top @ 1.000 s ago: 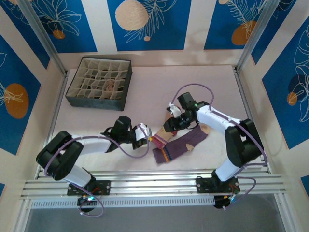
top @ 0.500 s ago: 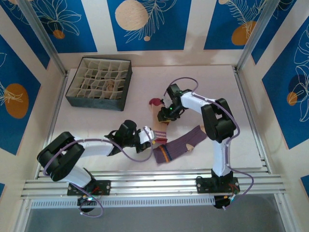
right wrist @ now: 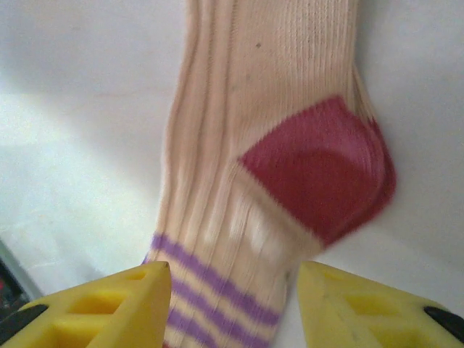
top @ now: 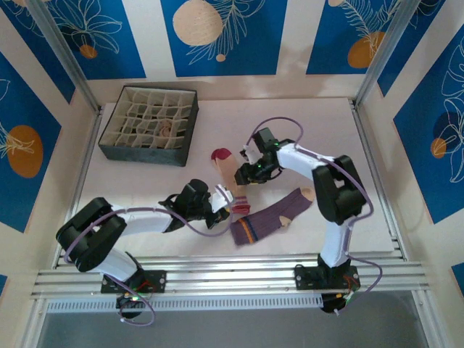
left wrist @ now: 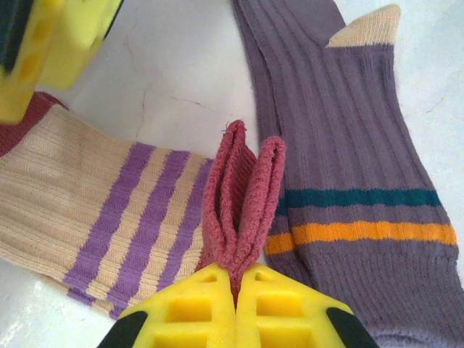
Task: Roll the socks
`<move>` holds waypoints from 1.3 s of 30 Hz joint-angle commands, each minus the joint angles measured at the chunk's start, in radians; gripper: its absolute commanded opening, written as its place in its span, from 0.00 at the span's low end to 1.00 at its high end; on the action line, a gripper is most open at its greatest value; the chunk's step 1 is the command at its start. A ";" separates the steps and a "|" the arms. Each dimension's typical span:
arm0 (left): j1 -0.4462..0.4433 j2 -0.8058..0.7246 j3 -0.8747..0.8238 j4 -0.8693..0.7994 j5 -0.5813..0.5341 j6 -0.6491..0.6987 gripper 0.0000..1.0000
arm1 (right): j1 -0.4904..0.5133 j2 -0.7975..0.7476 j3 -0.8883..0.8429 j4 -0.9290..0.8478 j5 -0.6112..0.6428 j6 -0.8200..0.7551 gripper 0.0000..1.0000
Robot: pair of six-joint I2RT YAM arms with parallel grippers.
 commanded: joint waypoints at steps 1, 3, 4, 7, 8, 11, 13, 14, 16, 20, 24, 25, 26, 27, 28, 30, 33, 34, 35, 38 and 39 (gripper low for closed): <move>-0.006 0.034 0.049 -0.055 0.006 -0.058 0.00 | -0.028 -0.121 -0.100 0.073 -0.097 0.001 0.50; -0.004 0.053 0.066 -0.068 0.016 -0.079 0.00 | -0.030 -0.179 -0.173 0.101 -0.125 -0.001 0.50; -0.001 0.062 0.073 -0.075 0.021 -0.090 0.00 | -0.029 -0.200 -0.201 0.113 -0.141 0.002 0.50; 0.005 0.090 0.099 -0.096 0.040 -0.127 0.00 | -0.022 -0.249 -0.295 0.167 -0.173 0.021 0.49; 0.009 0.101 0.108 -0.105 0.045 -0.139 0.00 | -0.022 -0.258 -0.325 0.189 -0.176 0.028 0.50; 0.025 0.125 0.124 -0.117 0.065 -0.176 0.00 | -0.020 -0.269 -0.378 0.230 -0.195 0.042 0.50; 0.034 0.134 0.130 -0.117 0.085 -0.200 0.00 | -0.017 -0.267 -0.395 0.251 -0.205 0.045 0.50; 0.040 0.139 0.134 -0.121 0.091 -0.214 0.00 | -0.016 -0.264 -0.400 0.257 -0.207 0.044 0.50; 0.051 0.149 0.145 -0.131 0.100 -0.239 0.00 | -0.013 -0.254 -0.401 0.262 -0.209 0.040 0.50; 0.075 0.164 0.153 -0.135 0.115 -0.298 0.00 | -0.008 -0.232 -0.396 0.274 -0.212 0.033 0.50; 0.105 0.189 0.162 -0.131 0.141 -0.366 0.00 | -0.002 -0.205 -0.384 0.281 -0.217 0.021 0.50; 0.113 0.196 0.162 -0.124 0.151 -0.383 0.00 | -0.002 -0.195 -0.378 0.281 -0.218 0.018 0.51; 0.124 0.205 0.164 -0.118 0.161 -0.404 0.00 | -0.001 -0.185 -0.371 0.281 -0.219 0.018 0.51; 0.133 0.213 0.165 -0.111 0.166 -0.427 0.00 | -0.001 -0.175 -0.367 0.281 -0.219 0.016 0.51; 0.143 0.222 0.165 -0.105 0.173 -0.445 0.00 | 0.001 -0.166 -0.361 0.281 -0.218 0.016 0.51; 0.161 0.245 0.168 -0.096 0.189 -0.479 0.00 | 0.004 -0.147 -0.348 0.279 -0.217 0.016 0.51; 0.176 0.274 0.181 -0.096 0.212 -0.506 0.00 | 0.013 -0.122 -0.325 0.265 -0.196 0.018 0.50; 0.179 0.281 0.185 -0.093 0.218 -0.508 0.00 | 0.018 -0.114 -0.316 0.253 -0.181 0.021 0.50; 0.179 0.286 0.187 -0.090 0.221 -0.507 0.00 | 0.020 -0.105 -0.306 0.242 -0.166 0.025 0.49; 0.177 0.295 0.194 -0.091 0.225 -0.500 0.00 | 0.026 -0.084 -0.281 0.212 -0.140 0.045 0.48; 0.178 0.298 0.198 -0.096 0.225 -0.493 0.00 | 0.029 -0.080 -0.275 0.204 -0.132 0.049 0.48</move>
